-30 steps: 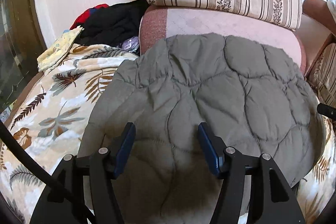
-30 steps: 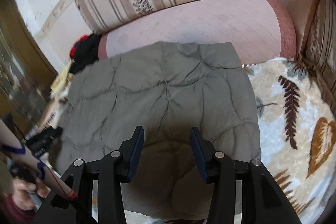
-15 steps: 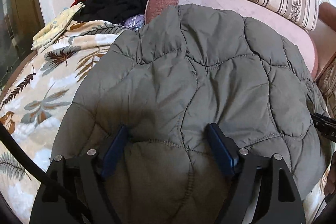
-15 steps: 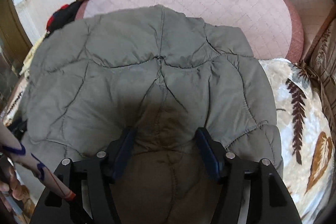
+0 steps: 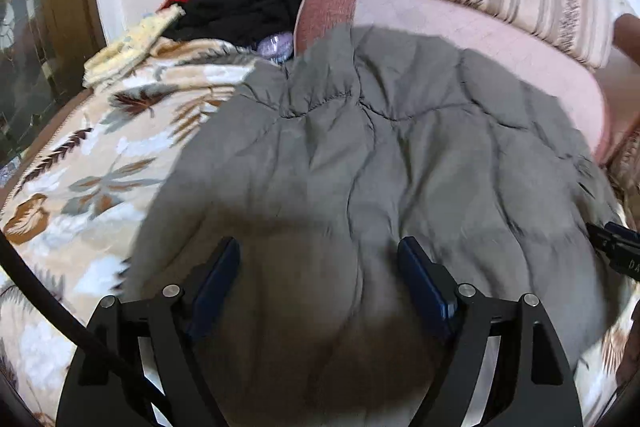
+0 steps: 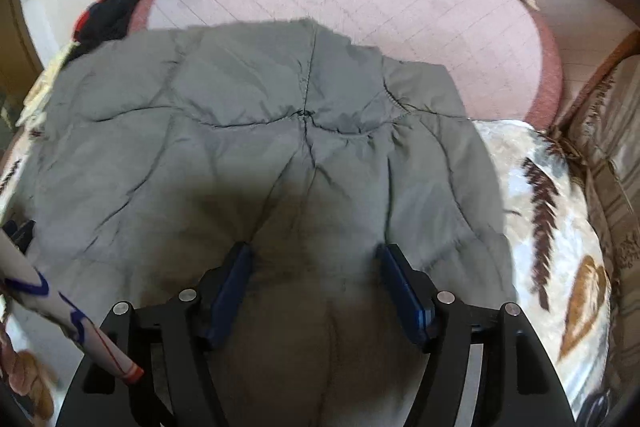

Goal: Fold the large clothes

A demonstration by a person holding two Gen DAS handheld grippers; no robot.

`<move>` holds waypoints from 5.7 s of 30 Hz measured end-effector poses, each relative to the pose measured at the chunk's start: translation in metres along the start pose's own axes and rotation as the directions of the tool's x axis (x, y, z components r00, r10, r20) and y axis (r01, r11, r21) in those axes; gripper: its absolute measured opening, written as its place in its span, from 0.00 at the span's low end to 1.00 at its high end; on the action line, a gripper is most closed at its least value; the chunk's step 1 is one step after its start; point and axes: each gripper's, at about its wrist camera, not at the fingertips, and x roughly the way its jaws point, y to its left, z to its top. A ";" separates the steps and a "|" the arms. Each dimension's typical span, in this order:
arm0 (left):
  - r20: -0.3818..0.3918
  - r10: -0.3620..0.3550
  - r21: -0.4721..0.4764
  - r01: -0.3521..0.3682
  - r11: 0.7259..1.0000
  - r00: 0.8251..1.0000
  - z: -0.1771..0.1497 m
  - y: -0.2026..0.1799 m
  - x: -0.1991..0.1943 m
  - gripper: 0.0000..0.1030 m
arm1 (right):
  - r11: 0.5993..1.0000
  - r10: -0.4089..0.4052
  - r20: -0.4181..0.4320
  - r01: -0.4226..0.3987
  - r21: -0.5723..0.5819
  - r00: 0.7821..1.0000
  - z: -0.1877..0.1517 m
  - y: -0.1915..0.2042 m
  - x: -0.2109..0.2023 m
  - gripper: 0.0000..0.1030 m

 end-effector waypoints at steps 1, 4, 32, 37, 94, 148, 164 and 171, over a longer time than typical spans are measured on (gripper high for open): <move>0.022 0.006 0.004 -0.006 1.000 1.000 -0.008 0.002 -0.012 0.79 | 1.000 0.017 0.022 -0.017 0.006 1.000 -0.007 -0.001 -0.012 0.70; 0.053 0.022 -0.021 -0.021 1.000 0.998 -0.031 0.008 -0.037 0.79 | 0.995 0.097 0.057 -0.099 0.025 0.994 -0.032 -0.003 -0.040 0.70; 0.090 0.097 -0.020 -0.095 0.995 0.991 -0.065 0.027 -0.021 0.81 | 0.998 0.064 0.173 -0.065 0.000 0.983 -0.081 0.021 -0.069 0.69; 0.103 0.118 0.004 -0.119 0.993 0.988 -0.068 0.022 -0.019 0.81 | 0.989 0.022 0.111 -0.037 0.141 0.994 -0.095 -0.037 -0.045 0.53; 0.121 0.169 -0.254 -0.134 0.958 0.978 -0.053 0.083 -0.030 0.87 | 0.956 0.089 0.233 -0.148 0.254 0.969 -0.092 -0.074 -0.066 0.71; 0.009 -0.368 -0.722 0.261 0.641 0.930 -0.079 0.148 0.028 0.89 | 0.466 0.446 0.267 -0.476 0.746 0.854 -0.146 -0.162 0.023 0.90; -0.002 -0.048 -0.267 0.046 0.963 0.999 -0.050 0.082 0.005 0.50 | 0.890 0.148 0.166 -0.204 0.409 0.975 -0.104 -0.104 -0.014 0.46; 0.003 -0.036 -0.228 0.036 0.973 0.999 -0.047 0.081 0.002 0.49 | 0.941 0.067 0.169 -0.119 0.316 0.983 -0.101 -0.092 -0.022 0.44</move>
